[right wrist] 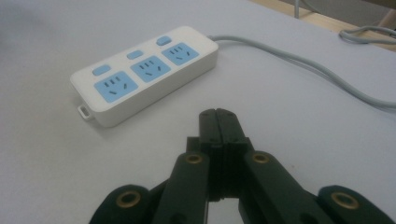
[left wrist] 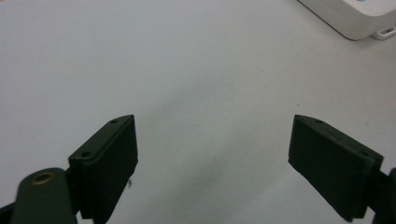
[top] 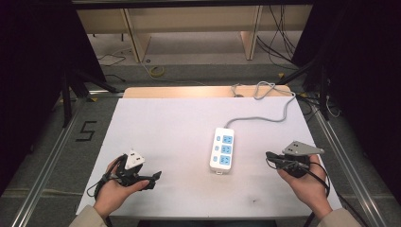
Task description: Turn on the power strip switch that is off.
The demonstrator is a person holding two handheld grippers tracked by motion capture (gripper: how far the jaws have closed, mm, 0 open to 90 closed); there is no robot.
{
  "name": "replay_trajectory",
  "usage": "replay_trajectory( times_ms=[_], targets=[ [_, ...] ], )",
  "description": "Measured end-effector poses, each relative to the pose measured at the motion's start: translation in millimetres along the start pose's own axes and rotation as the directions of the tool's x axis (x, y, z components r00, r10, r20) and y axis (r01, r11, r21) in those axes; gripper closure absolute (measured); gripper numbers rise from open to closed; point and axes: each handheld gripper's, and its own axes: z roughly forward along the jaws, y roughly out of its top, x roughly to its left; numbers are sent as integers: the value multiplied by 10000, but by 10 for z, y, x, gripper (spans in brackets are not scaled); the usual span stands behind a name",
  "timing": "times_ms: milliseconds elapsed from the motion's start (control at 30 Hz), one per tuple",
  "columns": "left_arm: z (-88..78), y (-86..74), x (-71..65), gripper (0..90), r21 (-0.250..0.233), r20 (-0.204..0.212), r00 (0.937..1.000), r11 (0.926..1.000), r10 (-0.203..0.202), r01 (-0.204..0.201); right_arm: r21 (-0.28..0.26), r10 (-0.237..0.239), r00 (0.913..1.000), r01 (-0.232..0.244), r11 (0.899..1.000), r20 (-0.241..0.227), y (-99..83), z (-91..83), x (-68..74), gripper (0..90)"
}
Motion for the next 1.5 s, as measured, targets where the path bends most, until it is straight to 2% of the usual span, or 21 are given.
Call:
replay_trajectory(
  times_ms=[500, 1500],
  targets=[
    [0, -3, 0, 154, 33, 7, 10000, 10000, 93, -93, -124, 77, 10000, -77, 9999, -25, 58, 67, 18, 900],
    [4, -4, -1, 155, 26, 1, 10000, 10000, 78, -78, -116, -190, 9998, 188, 9998, -118, 198, 222, 44, 900]
  ],
)
